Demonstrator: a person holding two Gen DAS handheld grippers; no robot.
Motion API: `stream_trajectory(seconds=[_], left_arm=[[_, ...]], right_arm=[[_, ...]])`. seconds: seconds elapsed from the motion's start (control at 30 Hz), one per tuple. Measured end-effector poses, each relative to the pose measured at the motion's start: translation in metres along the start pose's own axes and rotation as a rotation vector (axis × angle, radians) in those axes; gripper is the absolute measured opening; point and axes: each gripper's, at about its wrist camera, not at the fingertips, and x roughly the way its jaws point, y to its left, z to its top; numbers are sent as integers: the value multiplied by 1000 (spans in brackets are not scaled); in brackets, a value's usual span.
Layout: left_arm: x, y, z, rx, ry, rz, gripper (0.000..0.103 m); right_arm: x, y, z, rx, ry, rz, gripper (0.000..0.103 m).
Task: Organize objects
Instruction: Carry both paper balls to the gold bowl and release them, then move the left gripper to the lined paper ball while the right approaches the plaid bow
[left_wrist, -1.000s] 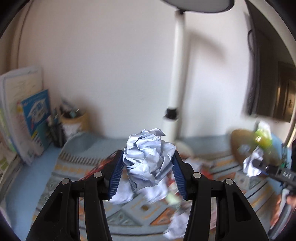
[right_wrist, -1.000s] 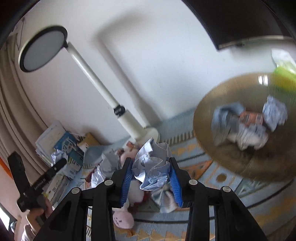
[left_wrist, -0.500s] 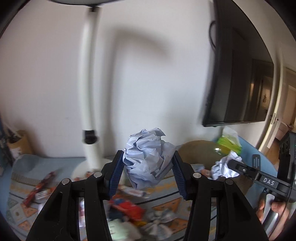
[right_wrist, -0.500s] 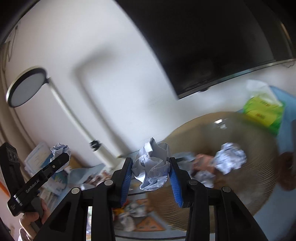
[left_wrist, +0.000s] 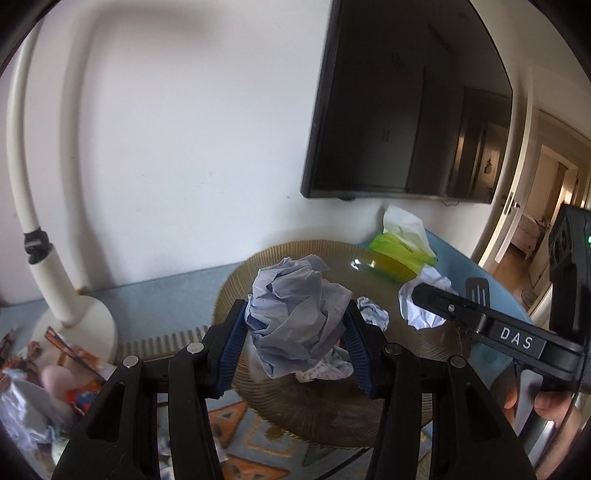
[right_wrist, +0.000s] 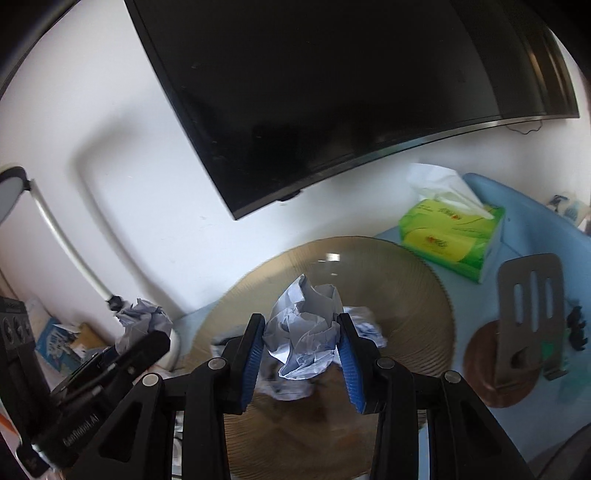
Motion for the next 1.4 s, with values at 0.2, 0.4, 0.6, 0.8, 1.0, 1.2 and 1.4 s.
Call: stream_trajectory(seconds=[0.2,0.4,0.6,0.8,1.0,1.2,1.4], left_arm=[[18,-18,-10,22,37,-29,48],[32,-18,-15,-2,100,-56,102],[39,-25,-25,53,146,-33,103],[20,-17,-25,66,126,-14,103],[-14,7,-13,62,98,37,103],[-77,50,4,73,36,150,103],[-146,109,8,50,-13,251,103]], right_arm=[[14,-9,-6,26,41,-24,39],[21,-16,-9,77,48,-28,89],[24,-9,-10,93,75,-36,103],[21,9,-11,81,66,-26,103],[10,37,-8,76,46,4,103],[-6,85,-11,34,25,59,103],[-18,144,-31,-81,51,138,103]])
